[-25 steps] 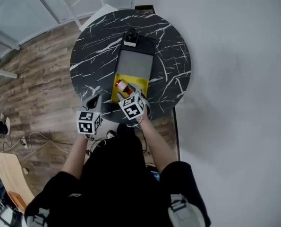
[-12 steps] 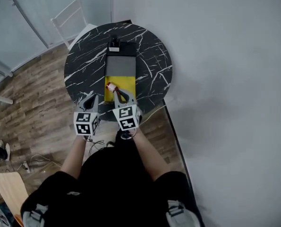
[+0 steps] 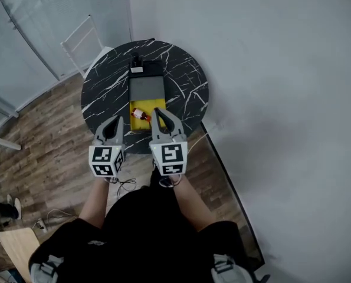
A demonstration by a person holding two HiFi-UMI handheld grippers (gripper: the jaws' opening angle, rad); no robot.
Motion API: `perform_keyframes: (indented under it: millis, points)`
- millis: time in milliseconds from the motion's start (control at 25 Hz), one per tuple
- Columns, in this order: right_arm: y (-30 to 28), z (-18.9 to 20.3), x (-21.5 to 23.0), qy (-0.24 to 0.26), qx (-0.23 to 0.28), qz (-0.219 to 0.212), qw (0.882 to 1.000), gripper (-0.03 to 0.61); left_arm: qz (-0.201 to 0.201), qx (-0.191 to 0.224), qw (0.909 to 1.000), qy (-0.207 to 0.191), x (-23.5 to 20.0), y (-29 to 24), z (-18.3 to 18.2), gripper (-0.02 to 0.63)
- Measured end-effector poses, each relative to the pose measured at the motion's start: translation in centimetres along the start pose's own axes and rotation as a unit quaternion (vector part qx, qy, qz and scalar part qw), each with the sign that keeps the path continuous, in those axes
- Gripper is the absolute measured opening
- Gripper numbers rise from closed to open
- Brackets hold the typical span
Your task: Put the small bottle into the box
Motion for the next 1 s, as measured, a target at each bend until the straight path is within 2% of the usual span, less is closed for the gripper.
perform_keyframes:
  millis: [120, 240, 480, 1000]
  points:
    - [2.1, -3.3, -0.4, 0.02, 0.049, 0.006, 0.999, -0.003, -0.012, 0.024, 0.9996, -0.012, 0.0, 1.2, -2.3, -0.002]
    - [3.6, -5.0, -0.6, 0.035, 0.074, 0.015, 0.997, -0.003, -0.015, 0.055, 0.9982, -0.019, 0.2, 2.1, -4.2, -0.001]
    - [4.1, -5.2, 0.0, 0.044, 0.06, 0.025, 0.997, -0.005, -0.017, 0.058, 0.9978, -0.027, 0.4, 2.9, -4.9, -0.002]
    - [2.8, -5.7, 0.3, 0.063, 0.055, 0.005, 0.996, -0.005, -0.04, 0.061, 0.9971, -0.021, -0.4, 2.9, -5.3, -0.002]
Point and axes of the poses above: the fingertips, and each gripper's own axes: y backward along the fingers, x to its right, z out of its underside, the point moved 7 cm from there along y, backward along the fingers, and after that the axes turned 10 degrees about -y, right-handed, at the moved point
